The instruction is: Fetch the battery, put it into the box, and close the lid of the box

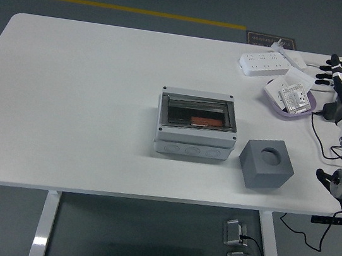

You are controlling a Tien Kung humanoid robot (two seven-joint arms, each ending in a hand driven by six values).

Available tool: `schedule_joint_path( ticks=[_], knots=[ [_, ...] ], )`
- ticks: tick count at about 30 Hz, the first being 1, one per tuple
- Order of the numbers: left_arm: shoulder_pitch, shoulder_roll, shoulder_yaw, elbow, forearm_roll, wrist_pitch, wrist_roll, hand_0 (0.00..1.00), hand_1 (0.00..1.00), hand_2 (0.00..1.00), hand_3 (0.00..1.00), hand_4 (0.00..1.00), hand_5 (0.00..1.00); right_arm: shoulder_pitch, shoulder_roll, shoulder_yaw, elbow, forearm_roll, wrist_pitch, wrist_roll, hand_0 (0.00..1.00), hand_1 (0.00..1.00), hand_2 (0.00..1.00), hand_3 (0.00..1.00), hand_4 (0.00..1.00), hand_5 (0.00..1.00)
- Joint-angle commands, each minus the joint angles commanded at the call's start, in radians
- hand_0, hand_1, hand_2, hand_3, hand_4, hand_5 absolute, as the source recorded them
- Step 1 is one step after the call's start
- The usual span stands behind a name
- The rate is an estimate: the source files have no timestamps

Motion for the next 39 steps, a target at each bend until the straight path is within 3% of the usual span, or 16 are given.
schedule_joint_path(
  ticks=[9, 19, 20, 25, 26, 31, 32, 37, 38, 39],
  knots=[
    [0.009, 0.015, -0.001, 0.000, -0.007, 0.001, -0.001, 0.428, 0.563, 0.517, 0.488, 0.128, 0.002, -0.025, -0.006, 0.010, 0.056, -0.038, 0.011, -0.028, 0.503, 0.509, 0.512, 0.549, 0.757, 0.536],
    [0.011, 0.028, -0.001, 0.000, -0.005, 0.000, -0.001, 0.428, 0.564, 0.517, 0.488, 0.132, 0.002, -0.033, -0.002, 0.014, 0.080, -0.080, 0.071, -0.110, 0.509, 0.524, 0.516, 0.552, 0.764, 0.544],
    [0.011, 0.028, -0.001, 0.000, -0.004, -0.001, -0.001, 0.428, 0.564, 0.517, 0.488, 0.132, 0.002, -0.035, -0.001, 0.015, 0.082, -0.085, 0.074, -0.117, 0.519, 0.571, 0.559, 0.577, 0.827, 0.583],
    [0.013, 0.033, -0.003, 0.000, 0.001, -0.001, -0.002, 0.428, 0.564, 0.517, 0.488, 0.132, 0.002, -0.042, -0.002, 0.019, 0.096, -0.126, 0.102, -0.163, 0.519, 0.571, 0.559, 0.577, 0.827, 0.583],
    [0.013, 0.033, -0.003, 0.000, 0.000, -0.001, -0.002, 0.428, 0.564, 0.517, 0.488, 0.131, 0.002, -0.043, -0.003, 0.020, 0.099, -0.135, 0.111, -0.172, 0.538, 0.611, 0.626, 0.639, 0.947, 0.651],
    [0.013, 0.031, -0.004, 0.000, 0.001, 0.000, -0.002, 0.428, 0.564, 0.517, 0.488, 0.131, 0.002, -0.046, -0.010, 0.029, 0.113, -0.176, 0.155, -0.208, 0.538, 0.611, 0.626, 0.639, 0.947, 0.651],
    [0.013, 0.030, -0.004, 0.000, 0.001, -0.001, -0.002, 0.428, 0.564, 0.518, 0.489, 0.130, 0.002, -0.047, -0.011, 0.032, 0.116, -0.184, 0.162, -0.213, 0.741, 0.739, 0.795, 0.915, 0.984, 0.681],
    [0.013, 0.026, -0.003, 0.000, -0.001, -0.001, -0.002, 0.428, 0.564, 0.518, 0.489, 0.130, 0.002, -0.046, -0.015, 0.039, 0.132, -0.208, 0.185, -0.230, 0.741, 0.739, 0.795, 0.915, 0.984, 0.681],
    [0.013, 0.025, -0.003, 0.000, -0.001, 0.000, -0.002, 0.429, 0.564, 0.518, 0.489, 0.129, 0.002, -0.046, -0.016, 0.040, 0.136, -0.210, 0.187, -0.233, 0.990, 0.945, 0.973, 0.998, 0.998, 0.819],
    [0.013, 0.024, -0.003, 0.000, -0.001, 0.000, -0.002, 0.429, 0.564, 0.518, 0.489, 0.129, 0.002, -0.045, -0.016, 0.040, 0.139, -0.210, 0.188, -0.234, 0.990, 0.945, 0.973, 0.998, 0.998, 0.819]
  ],
)
